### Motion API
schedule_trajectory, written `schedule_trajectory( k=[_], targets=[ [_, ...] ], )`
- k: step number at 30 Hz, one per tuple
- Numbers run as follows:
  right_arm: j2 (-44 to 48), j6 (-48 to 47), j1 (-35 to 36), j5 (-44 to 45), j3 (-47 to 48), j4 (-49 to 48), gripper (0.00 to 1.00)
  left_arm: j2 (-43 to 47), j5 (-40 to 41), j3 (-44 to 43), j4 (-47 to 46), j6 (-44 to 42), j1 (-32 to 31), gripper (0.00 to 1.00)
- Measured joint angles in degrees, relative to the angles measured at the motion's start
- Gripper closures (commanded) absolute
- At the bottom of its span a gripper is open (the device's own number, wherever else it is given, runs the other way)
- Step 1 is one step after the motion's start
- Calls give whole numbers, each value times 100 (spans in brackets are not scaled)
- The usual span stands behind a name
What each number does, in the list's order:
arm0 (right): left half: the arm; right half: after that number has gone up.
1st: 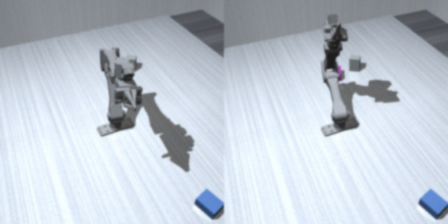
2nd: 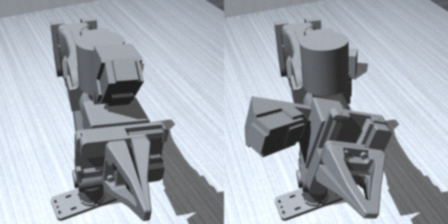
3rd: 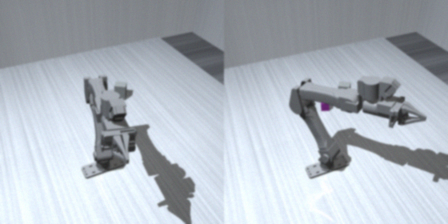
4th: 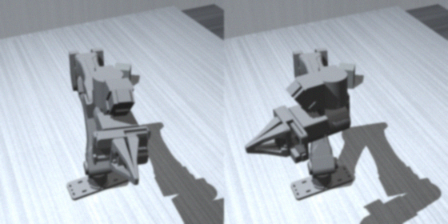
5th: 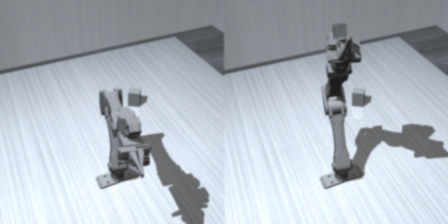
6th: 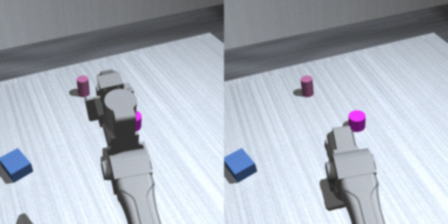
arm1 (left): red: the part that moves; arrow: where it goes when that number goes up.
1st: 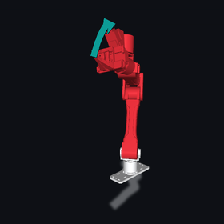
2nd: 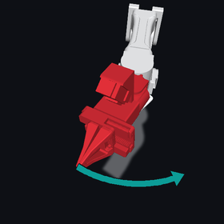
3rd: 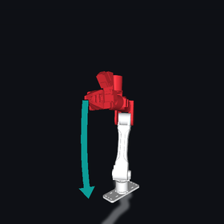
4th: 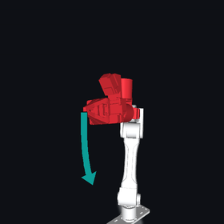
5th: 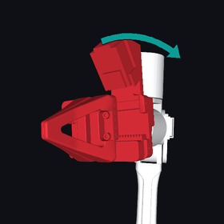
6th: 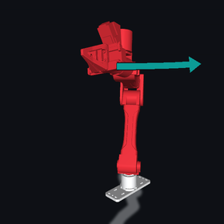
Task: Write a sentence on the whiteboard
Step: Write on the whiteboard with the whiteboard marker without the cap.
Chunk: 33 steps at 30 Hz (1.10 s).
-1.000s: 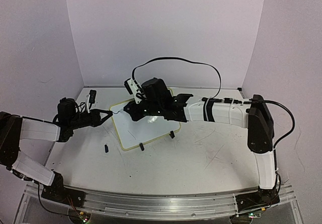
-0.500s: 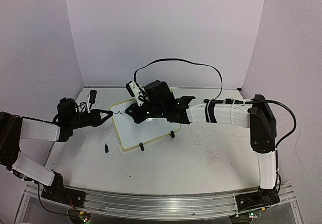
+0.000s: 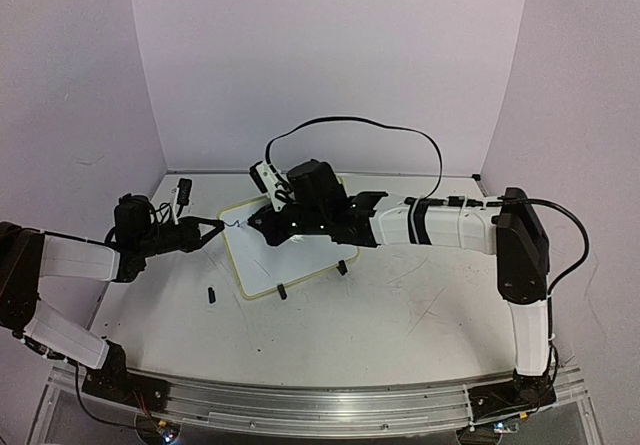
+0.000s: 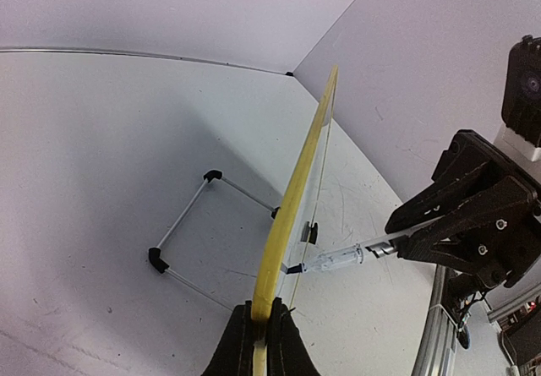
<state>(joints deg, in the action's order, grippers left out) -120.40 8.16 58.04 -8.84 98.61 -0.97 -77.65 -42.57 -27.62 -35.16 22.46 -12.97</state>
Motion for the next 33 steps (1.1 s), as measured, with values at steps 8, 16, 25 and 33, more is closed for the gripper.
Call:
schedule_trajectory(
  k=[8,16,25,33],
  targets=[
    [0,0,-7,20,42,-4,100,0,-33,0,-4,-2,0,100],
    [0,4,-15,20,94,-33,100,0,-61,0,-33,0,2,100],
    [0,15,-15,22,94,-31,100,0,-81,0,-37,0,2,100],
    [0,42,-15,39,72,-31,100,0,-81,0,-37,0,2,100]
  ],
)
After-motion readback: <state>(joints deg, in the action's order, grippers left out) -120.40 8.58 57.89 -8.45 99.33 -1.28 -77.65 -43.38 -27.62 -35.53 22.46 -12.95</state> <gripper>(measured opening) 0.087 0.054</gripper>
